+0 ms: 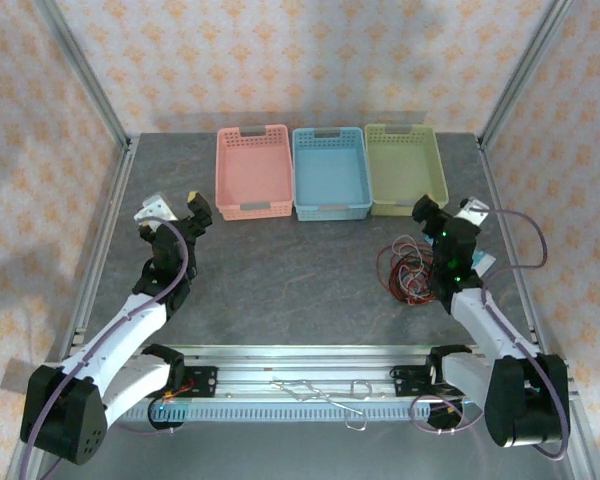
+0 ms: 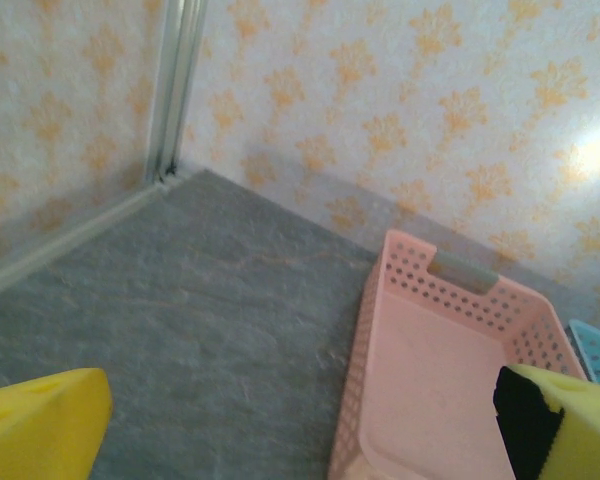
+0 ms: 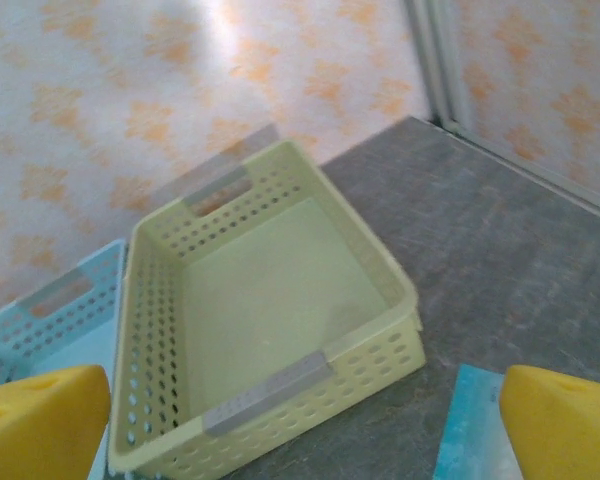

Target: Untangle the cables

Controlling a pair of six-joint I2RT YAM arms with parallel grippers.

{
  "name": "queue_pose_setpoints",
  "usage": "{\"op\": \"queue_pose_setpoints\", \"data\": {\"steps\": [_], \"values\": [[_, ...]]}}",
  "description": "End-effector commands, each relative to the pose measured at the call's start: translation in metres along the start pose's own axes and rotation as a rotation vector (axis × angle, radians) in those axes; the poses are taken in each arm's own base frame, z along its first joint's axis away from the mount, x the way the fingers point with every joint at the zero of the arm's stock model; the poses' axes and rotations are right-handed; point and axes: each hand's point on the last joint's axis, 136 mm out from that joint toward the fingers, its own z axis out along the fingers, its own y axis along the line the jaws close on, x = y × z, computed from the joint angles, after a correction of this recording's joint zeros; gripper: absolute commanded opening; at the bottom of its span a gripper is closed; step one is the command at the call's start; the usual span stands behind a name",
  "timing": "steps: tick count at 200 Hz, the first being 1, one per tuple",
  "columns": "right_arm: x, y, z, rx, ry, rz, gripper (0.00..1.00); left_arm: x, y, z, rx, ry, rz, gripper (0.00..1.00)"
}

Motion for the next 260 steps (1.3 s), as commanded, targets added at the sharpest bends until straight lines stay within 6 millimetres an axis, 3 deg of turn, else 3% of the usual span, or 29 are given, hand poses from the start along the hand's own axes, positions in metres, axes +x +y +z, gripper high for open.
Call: {"op": "queue_pose_setpoints", "data": {"steps": [1,26,45,61,126,159,186,260], "values": [[0.036,-0.036,-0.011,0.18,0.149,0.095,1.0,0.051,-0.006,-0.008,0.054,0.25,-0.108,0.99],[0.038,-0.045,-0.025,0.233,0.175,0.181,1.0,0.072,-0.036,-0.023,0.218,0.361,-0.202,0.99],[0.042,-0.04,-0.032,0.231,0.249,0.197,1.0,0.086,-0.059,-0.038,0.253,0.422,-0.127,0.99],[0.055,-0.034,-0.036,0.21,0.342,0.19,1.0,0.094,-0.079,-0.053,0.268,0.448,-0.028,0.99],[0.119,-0.056,-0.054,0.335,0.668,0.112,0.96,0.136,-0.182,-0.132,0.601,0.558,0.054,0.99],[0.132,-0.054,-0.049,0.32,0.729,0.075,0.93,0.159,-0.23,-0.172,0.8,0.614,0.07,0.99],[0.141,-0.056,-0.042,0.326,0.763,0.052,0.89,0.168,-0.25,-0.185,0.866,0.64,0.059,0.99],[0.155,-0.069,-0.029,0.405,0.816,-0.014,0.88,0.193,-0.269,-0.182,0.851,0.704,0.098,0.99]]}}
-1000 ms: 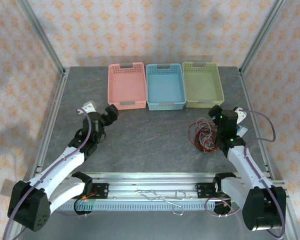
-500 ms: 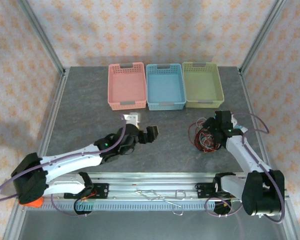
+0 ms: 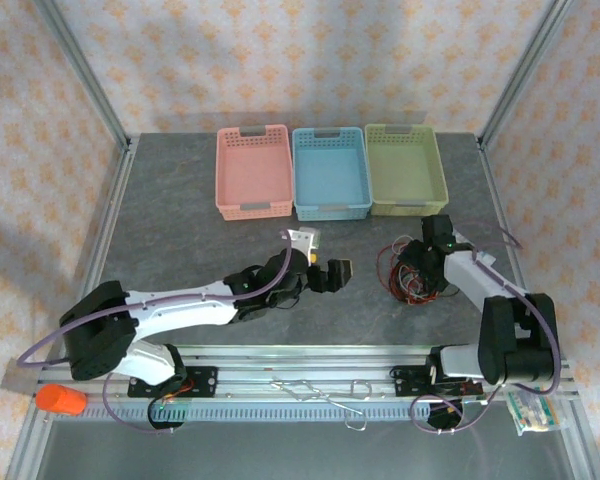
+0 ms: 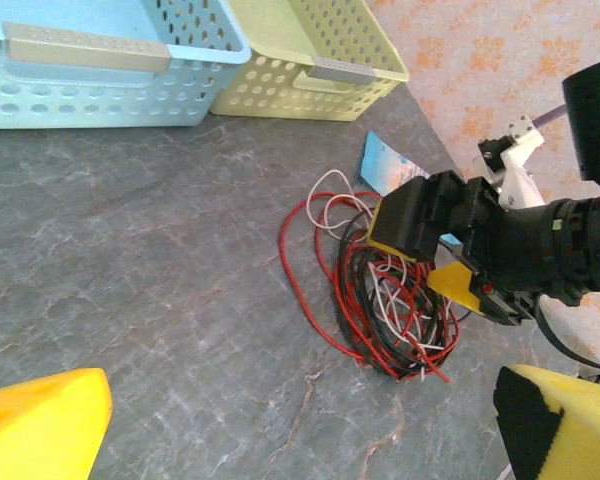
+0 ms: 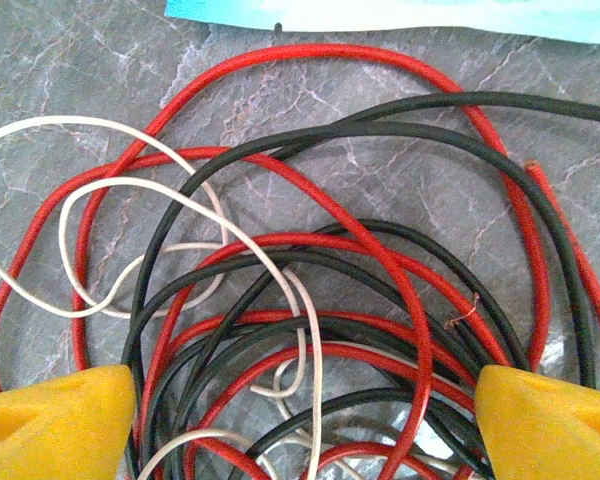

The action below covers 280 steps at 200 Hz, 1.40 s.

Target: Untangle the cables

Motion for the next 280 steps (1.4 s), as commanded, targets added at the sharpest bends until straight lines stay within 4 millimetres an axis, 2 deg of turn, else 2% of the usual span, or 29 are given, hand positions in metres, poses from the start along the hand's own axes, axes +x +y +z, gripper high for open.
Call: {"op": "queue_pose_setpoints", "data": {"steps": [1,15,54,93,138,173,222,241,280], "values": [[-0.01,-0.002,-0.001,0.033,-0.028,-0.017,0.88,-0.008,-0.018,0.005,0.047,-0.003,0.002,0.99],[-0.008,-0.001,0.001,0.033,-0.018,-0.021,0.88,-0.007,-0.013,0.008,0.017,-0.001,-0.004,0.99],[-0.003,0.006,0.009,0.033,0.001,-0.038,0.84,-0.006,0.024,0.009,-0.131,-0.001,-0.067,0.99],[0.012,0.025,0.011,0.006,0.016,-0.083,0.79,-0.013,0.053,-0.004,-0.177,-0.027,-0.141,0.99],[0.042,0.058,0.006,-0.079,0.032,-0.128,0.77,-0.024,0.097,-0.029,-0.264,-0.091,-0.219,0.99],[0.063,0.083,-0.004,-0.153,0.037,-0.157,0.77,-0.028,0.118,-0.05,-0.327,-0.123,-0.222,0.99],[0.105,0.125,-0.019,-0.266,0.057,-0.163,0.73,-0.026,0.163,-0.083,-0.45,-0.16,-0.272,0.99],[0.122,0.14,-0.025,-0.296,0.056,-0.163,0.72,-0.025,0.173,-0.093,-0.466,-0.171,-0.286,0.99],[0.158,0.176,-0.033,-0.363,0.066,-0.168,0.69,-0.023,0.176,-0.105,-0.481,-0.16,-0.233,0.99]]}}
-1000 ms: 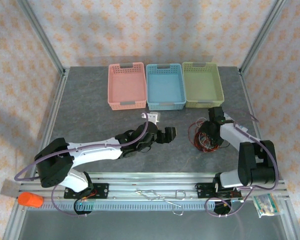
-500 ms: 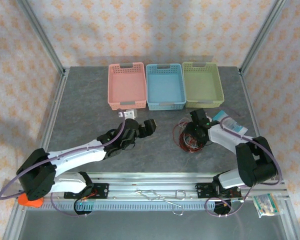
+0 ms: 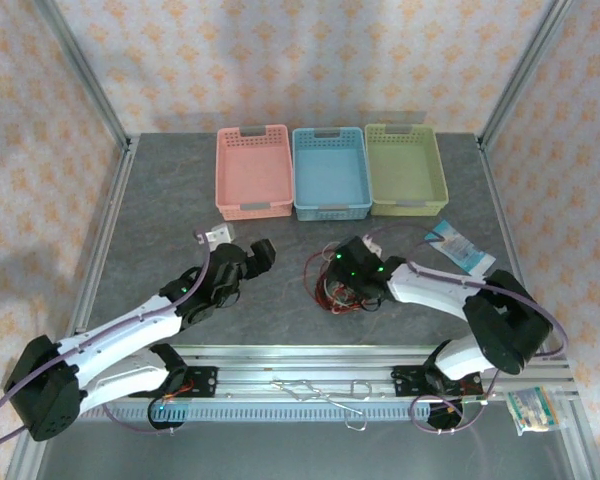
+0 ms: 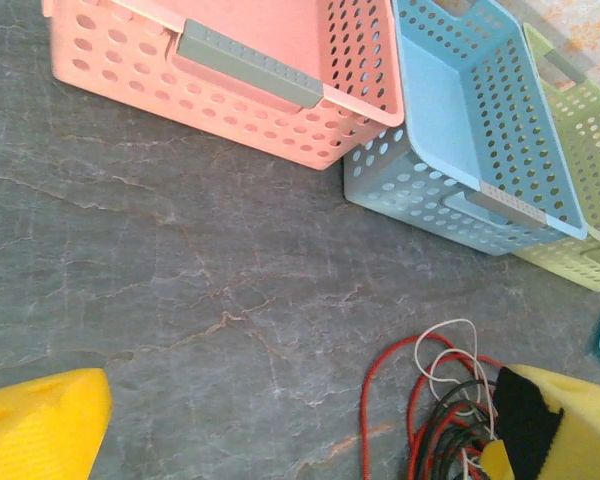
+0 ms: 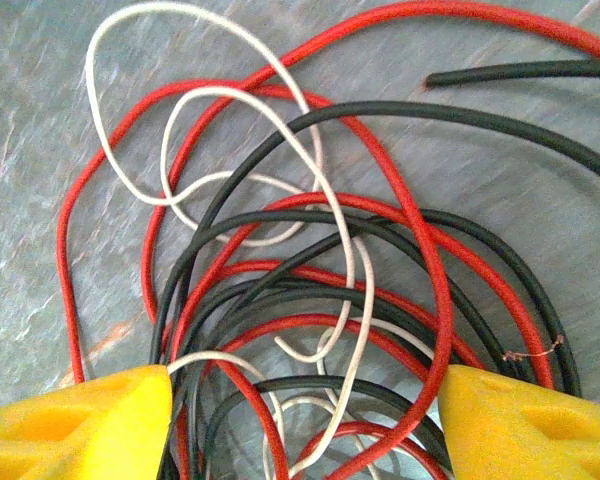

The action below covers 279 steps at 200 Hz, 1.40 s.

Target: Untangle the cables

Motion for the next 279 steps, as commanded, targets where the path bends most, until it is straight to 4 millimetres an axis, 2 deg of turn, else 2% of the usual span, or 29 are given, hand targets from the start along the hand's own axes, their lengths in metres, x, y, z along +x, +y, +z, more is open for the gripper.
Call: {"op": "queue_pose_setpoints", "data": {"steps": [1,37,60,87,118,142,154,166,186,216,239,279], "values": [[-0.002,0.033,0.002,-0.058,-0.055,0.064,0.69,0.003,0.018,-0.005,-0.058,0.006,0.047,0.99],[0.025,0.084,0.011,-0.119,-0.021,-0.01,0.66,0.007,0.031,-0.011,-0.096,0.013,0.057,0.99],[0.034,0.105,0.013,-0.139,-0.019,-0.047,0.64,0.006,0.034,-0.016,-0.083,-0.003,0.033,0.99],[0.027,0.111,0.001,-0.162,-0.057,-0.065,0.63,0.003,0.038,-0.02,-0.085,-0.02,0.023,0.99],[0.005,0.113,-0.037,-0.203,-0.16,-0.145,0.63,0.003,0.033,-0.019,-0.067,-0.012,0.052,0.99],[-0.013,0.098,-0.066,-0.192,-0.249,-0.176,0.63,0.005,0.008,-0.014,0.028,0.025,0.118,0.99],[-0.022,0.074,-0.074,-0.135,-0.313,-0.154,0.58,0.006,0.003,-0.009,0.03,0.039,0.14,0.99],[-0.031,0.047,-0.08,-0.085,-0.369,-0.097,0.57,0.009,-0.002,-0.002,0.025,0.06,0.163,0.99],[-0.036,0.026,-0.085,-0.114,-0.348,-0.073,0.58,0.018,-0.013,0.01,0.033,0.109,0.2,0.99],[-0.03,0.009,-0.084,-0.134,-0.278,-0.103,0.59,0.036,-0.03,0.022,0.047,0.159,0.25,0.99],[-0.019,-0.004,-0.071,-0.145,-0.164,-0.101,0.58,0.051,-0.043,0.028,0.068,0.189,0.281,0.99],[-0.001,-0.002,-0.048,-0.223,-0.005,-0.101,0.5,0.077,-0.064,0.034,0.104,0.235,0.318,0.99]]}}
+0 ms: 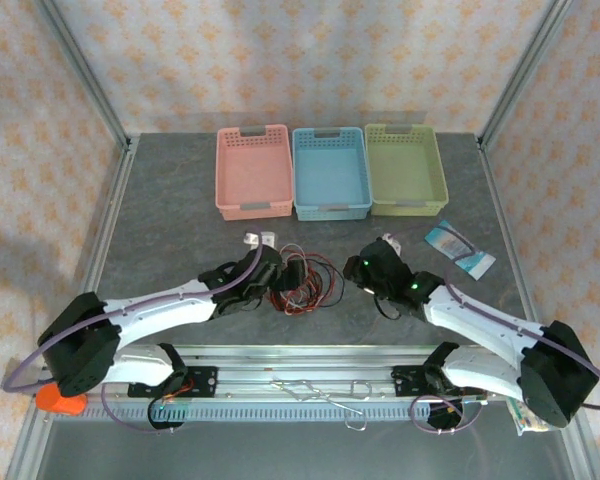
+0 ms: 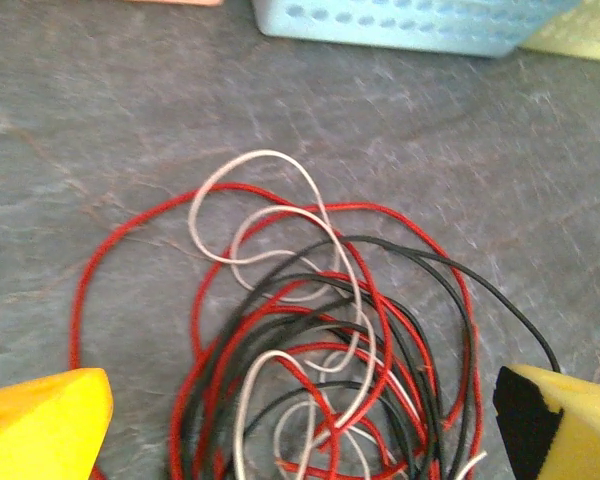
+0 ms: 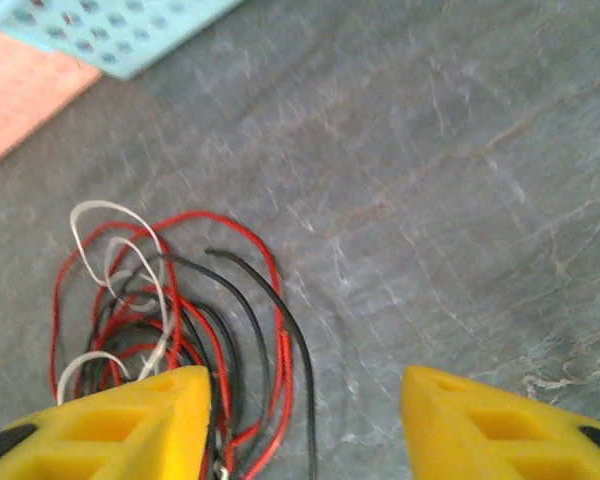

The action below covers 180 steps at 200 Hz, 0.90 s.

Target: Untangle the cables

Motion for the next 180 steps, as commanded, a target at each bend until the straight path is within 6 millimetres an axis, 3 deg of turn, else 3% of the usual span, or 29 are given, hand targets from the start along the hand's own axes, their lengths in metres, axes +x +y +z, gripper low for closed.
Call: {"op": "queue_pose_setpoints", "data": {"steps": [1,82,120,180], "values": [[0.022,0.008,0.009,-0.074,0.127,-0.031,0.5,-0.005,-0.025,0.002,0.059,-0.016,0.019,0.99],[0.032,0.002,0.04,-0.009,0.192,-0.02,0.38,0.004,-0.025,0.011,0.036,-0.001,0.003,0.95],[0.034,0.008,0.048,-0.025,0.209,-0.018,0.35,0.008,-0.028,0.016,0.046,0.012,0.0,0.9],[0.037,0.007,0.053,-0.02,0.224,-0.012,0.21,0.009,-0.024,0.023,0.011,0.017,0.008,0.93]]}}
